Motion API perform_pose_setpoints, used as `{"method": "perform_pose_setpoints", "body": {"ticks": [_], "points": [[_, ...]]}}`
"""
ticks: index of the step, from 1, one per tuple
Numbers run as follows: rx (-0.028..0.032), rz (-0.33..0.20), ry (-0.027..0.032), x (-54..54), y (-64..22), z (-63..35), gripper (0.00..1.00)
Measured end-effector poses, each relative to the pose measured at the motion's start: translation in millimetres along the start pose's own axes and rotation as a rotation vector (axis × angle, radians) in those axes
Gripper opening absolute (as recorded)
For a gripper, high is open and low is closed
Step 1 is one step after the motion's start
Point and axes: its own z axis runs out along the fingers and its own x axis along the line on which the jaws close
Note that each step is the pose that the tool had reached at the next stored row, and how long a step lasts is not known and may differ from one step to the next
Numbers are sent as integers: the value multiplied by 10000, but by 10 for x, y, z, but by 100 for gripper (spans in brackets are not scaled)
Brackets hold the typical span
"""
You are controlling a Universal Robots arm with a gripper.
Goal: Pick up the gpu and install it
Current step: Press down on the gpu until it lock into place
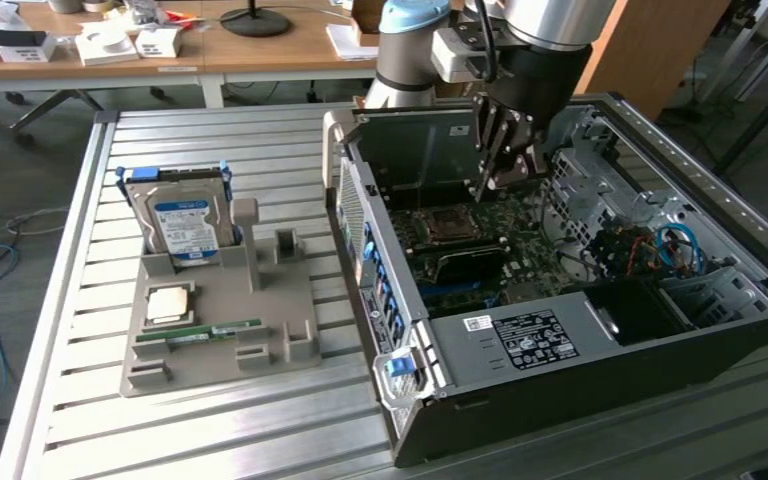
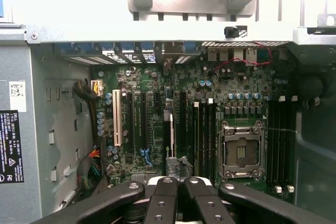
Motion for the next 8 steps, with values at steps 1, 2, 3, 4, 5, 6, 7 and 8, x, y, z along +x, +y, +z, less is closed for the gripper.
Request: {"method": "perform_pose_setpoints", "body": {"ticks": [1, 2, 3, 4, 5, 6, 7, 8], "points": [[0, 0, 0, 0, 0, 0, 11], [0, 0, -3, 0, 0, 0, 11], [-1, 1, -16, -1, 0, 2, 11], [-1, 0, -34, -3, 0, 3, 11], [-1, -1, -46, -5, 1, 5, 11], [-1, 0, -52, -7, 2, 6, 11], [-2, 0, -60, -11, 3, 7, 11], [-2, 1, -74, -14, 4, 9, 11]]}}
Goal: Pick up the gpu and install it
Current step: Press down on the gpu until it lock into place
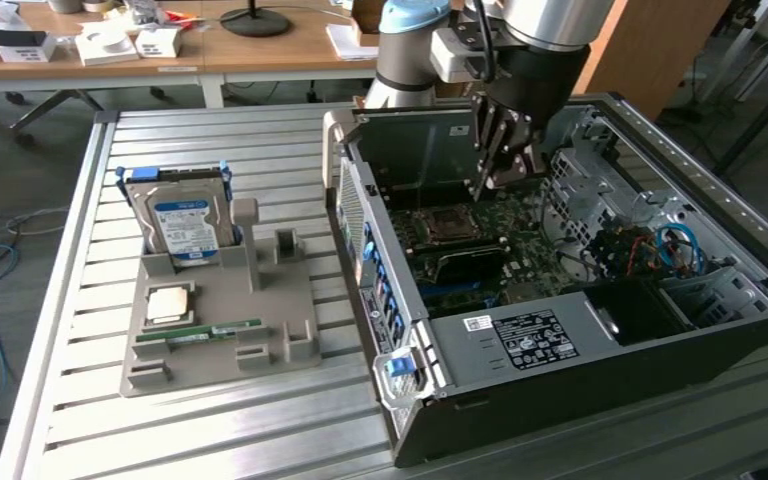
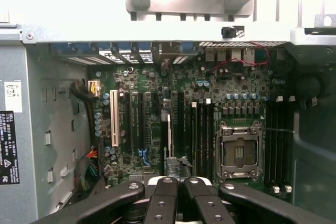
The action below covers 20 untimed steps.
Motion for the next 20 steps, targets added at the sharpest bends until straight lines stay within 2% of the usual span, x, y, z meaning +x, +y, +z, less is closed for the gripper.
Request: {"method": "perform_pose_setpoints", "body": {"ticks": [2, 9, 20], "points": [[-1, 0, -29, -9, 2, 3, 11], [-3, 1, -76, -39, 10, 12, 11], [-3, 1, -90, -63, 15, 17, 11]]}}
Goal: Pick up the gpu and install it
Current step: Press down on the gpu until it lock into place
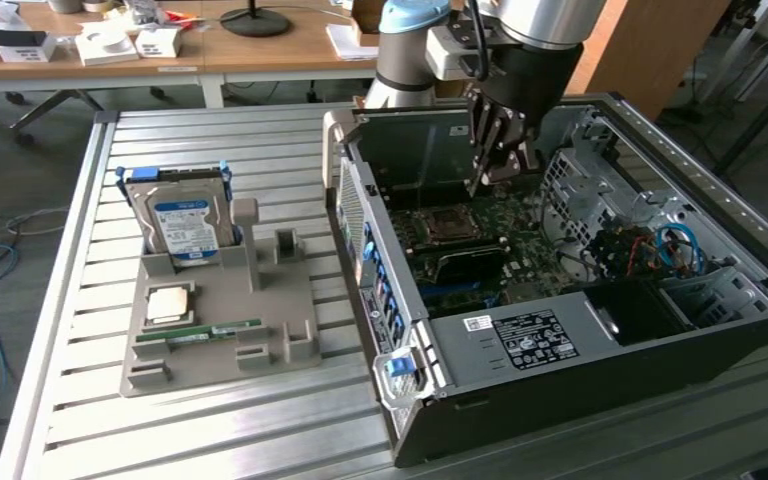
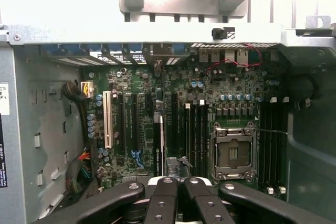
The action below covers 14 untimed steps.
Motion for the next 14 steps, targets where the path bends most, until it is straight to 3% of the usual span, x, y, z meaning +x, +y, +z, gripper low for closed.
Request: {"method": "perform_pose_setpoints", "body": {"ticks": [14], "points": [[-2, 1, -46, 7, 1, 127, 11]]}}
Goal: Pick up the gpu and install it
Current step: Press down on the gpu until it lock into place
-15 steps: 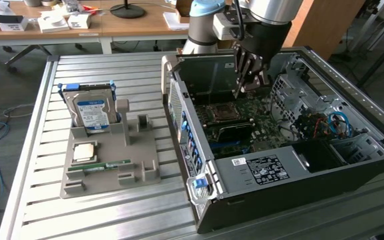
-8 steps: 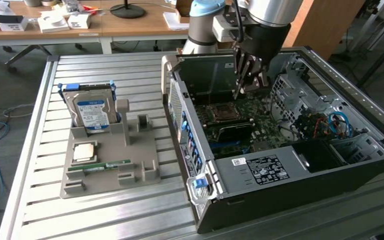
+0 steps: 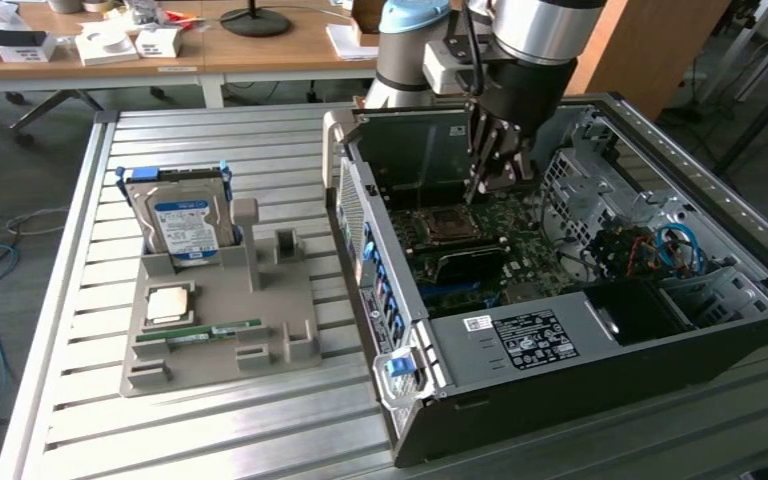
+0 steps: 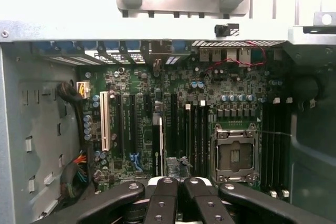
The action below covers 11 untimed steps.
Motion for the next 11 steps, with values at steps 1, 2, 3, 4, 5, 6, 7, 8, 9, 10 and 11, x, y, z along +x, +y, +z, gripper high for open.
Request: {"method": "perform_pose_setpoints", "body": {"ticks": [1, 2, 3, 4, 5, 6, 7, 8, 9, 10, 11], "points": [[-1, 0, 1, 4, 1, 59, 11], [-1, -1, 1, 5, 1, 73, 11], [-1, -1, 1, 5, 1, 84, 11], [-1, -1, 0, 6, 1, 96, 11], [0, 0, -1, 6, 2, 106, 11], [0, 0, 0, 7, 2, 115, 11], [0, 0, 0, 7, 2, 123, 11], [-2, 0, 2, 7, 2, 124, 11], [-1, 0, 2, 7, 2, 123, 11], [-1, 0, 3, 8, 2, 123, 11], [-1, 0, 2, 8, 2, 124, 11]]}}
